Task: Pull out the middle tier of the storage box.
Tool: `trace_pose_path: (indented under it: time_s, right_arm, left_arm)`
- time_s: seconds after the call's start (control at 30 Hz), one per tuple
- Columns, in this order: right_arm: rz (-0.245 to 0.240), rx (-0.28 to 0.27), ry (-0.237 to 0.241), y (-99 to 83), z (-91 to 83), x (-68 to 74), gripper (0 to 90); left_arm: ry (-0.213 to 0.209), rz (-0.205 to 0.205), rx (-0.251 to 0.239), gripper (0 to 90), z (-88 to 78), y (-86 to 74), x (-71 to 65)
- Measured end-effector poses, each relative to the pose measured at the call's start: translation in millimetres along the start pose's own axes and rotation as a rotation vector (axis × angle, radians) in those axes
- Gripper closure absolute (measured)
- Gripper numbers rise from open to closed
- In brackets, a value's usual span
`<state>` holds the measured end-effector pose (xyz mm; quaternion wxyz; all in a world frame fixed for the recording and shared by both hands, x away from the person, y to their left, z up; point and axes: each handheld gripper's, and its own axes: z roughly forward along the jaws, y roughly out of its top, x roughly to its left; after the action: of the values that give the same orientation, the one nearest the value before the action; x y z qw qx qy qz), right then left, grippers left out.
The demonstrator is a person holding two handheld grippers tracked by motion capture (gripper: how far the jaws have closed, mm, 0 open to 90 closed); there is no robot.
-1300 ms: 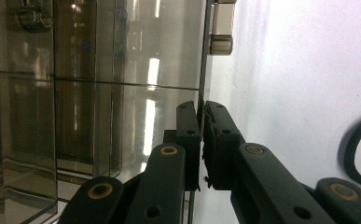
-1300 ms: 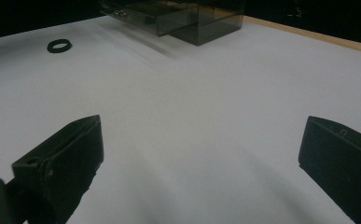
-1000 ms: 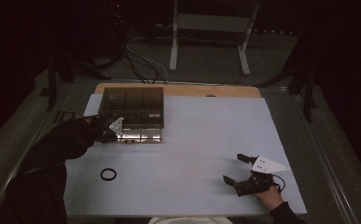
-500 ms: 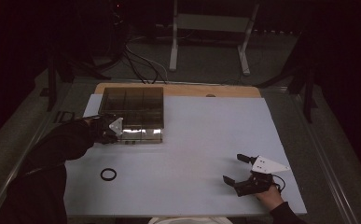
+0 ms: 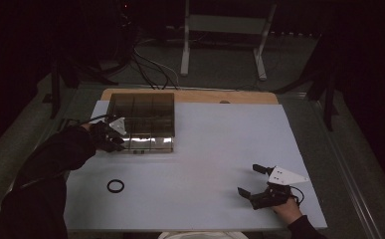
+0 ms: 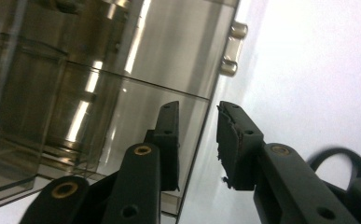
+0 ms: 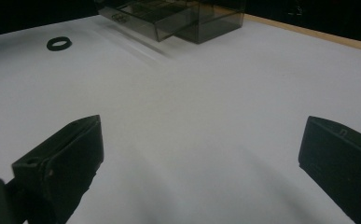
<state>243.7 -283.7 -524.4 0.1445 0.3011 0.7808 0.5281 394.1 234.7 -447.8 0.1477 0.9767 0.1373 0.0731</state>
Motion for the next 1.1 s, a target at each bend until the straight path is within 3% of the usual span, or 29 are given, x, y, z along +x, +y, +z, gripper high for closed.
trace_pose_path:
  time_s: [0.2, 0.37, 0.57, 0.67, 0.7, 0.77, 0.87, 1.1]
  right_arm:
    - [0.002, 0.000, 0.002, 0.0, 0.0, 0.2, 0.0]
    - [0.002, -0.002, 0.002, 0.1, -0.2, 0.2, 0.0]
    - [0.003, -0.001, 0.002, 0.2, -0.1, 0.3, 0.0]
    - [0.003, -0.002, 0.002, 0.3, -0.2, 0.5, 0.0]
    - [0.004, -0.002, 0.002, 0.4, -0.3, 0.5, 0.0]
    - [0.005, -0.003, 0.003, 0.4, -0.3, 0.4, 0.0]
    - [0.005, -0.002, 0.003, 0.4, -0.4, 0.6, 0.0]
    - [0.003, -0.003, 0.004, 0.5, -0.5, 0.8, 0.0]
  left_arm:
    - [0.005, -0.138, -0.054, 60.6, -6.2, -0.5, 3.6]
    - [0.011, -0.248, -0.147, 49.1, -13.7, -2.1, 3.8]
    - [0.057, -0.353, -0.215, 27.5, -23.3, -5.8, 5.7]
    - [0.061, -0.381, -0.243, 17.9, -24.9, -8.2, 5.1]
    - [0.037, -0.380, -0.262, 16.9, -25.9, -10.0, 5.4]
    - [0.032, -0.387, -0.287, 7.2, -27.7, -11.4, 4.3]
    - [0.042, -0.406, -0.310, 2.6, -30.9, -11.8, 2.8]
    - [0.079, -0.429, -0.370, 2.6, -41.9, -12.4, -5.2]
